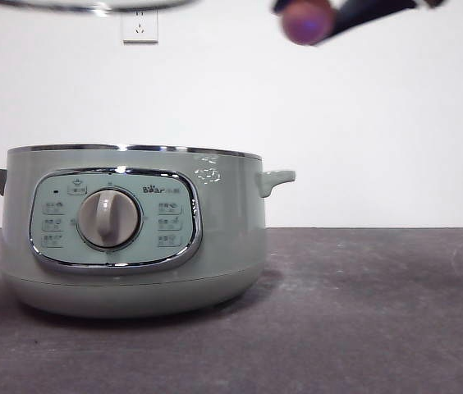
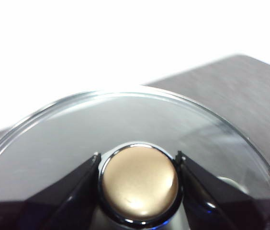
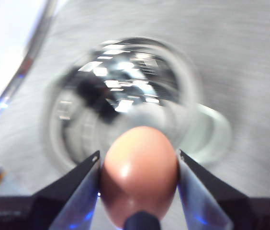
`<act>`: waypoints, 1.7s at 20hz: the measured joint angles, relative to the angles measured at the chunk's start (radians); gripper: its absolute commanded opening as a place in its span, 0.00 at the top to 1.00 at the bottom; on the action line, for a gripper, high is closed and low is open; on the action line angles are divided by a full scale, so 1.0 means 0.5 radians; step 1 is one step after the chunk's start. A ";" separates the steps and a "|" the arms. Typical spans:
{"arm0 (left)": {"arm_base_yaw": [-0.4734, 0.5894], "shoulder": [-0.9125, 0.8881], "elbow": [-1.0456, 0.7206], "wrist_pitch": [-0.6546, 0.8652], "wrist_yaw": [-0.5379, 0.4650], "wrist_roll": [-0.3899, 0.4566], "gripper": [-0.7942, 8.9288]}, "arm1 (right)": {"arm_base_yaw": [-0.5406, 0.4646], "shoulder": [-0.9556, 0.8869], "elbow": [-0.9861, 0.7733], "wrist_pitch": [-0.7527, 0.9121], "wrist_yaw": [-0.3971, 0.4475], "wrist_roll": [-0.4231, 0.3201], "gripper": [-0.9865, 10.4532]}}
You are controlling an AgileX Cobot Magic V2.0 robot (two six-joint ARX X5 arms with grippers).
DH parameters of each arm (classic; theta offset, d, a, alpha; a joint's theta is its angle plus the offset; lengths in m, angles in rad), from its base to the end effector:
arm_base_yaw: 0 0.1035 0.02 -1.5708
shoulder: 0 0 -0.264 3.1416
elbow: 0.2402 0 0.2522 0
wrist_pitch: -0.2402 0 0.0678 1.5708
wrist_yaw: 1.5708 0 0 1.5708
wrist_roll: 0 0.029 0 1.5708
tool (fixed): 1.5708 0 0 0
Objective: Pick up the egg,open the lid,put the egg in the pot,close the lid
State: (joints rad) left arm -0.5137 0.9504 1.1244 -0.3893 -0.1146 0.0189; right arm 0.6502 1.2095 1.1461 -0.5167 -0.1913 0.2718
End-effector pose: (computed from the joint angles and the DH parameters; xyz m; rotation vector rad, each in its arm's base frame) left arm 0.1687 -0.0914 0.3992 0.0856 0.2024 -0.3995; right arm 0.2000 0.1590 0.3420 0.1128 0.6867 0.7307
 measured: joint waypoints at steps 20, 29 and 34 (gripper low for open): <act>0.000 -0.674 0.044 -0.581 -0.294 0.000 0.93 | 0.248 1.723 1.186 -0.233 0.286 -0.699 0.92; 0.000 -0.594 0.044 -0.581 -0.333 0.000 0.93 | 0.278 1.805 1.186 -0.249 0.281 -0.793 0.88; 0.000 -0.532 0.044 -0.587 -0.332 0.000 0.93 | 0.283 1.805 1.186 -0.277 0.279 -0.793 0.67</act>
State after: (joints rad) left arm -0.5137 0.6846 1.1465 -0.6827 -0.2806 0.0189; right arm 0.7918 2.1120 1.7390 -0.6552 -0.0517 -0.1246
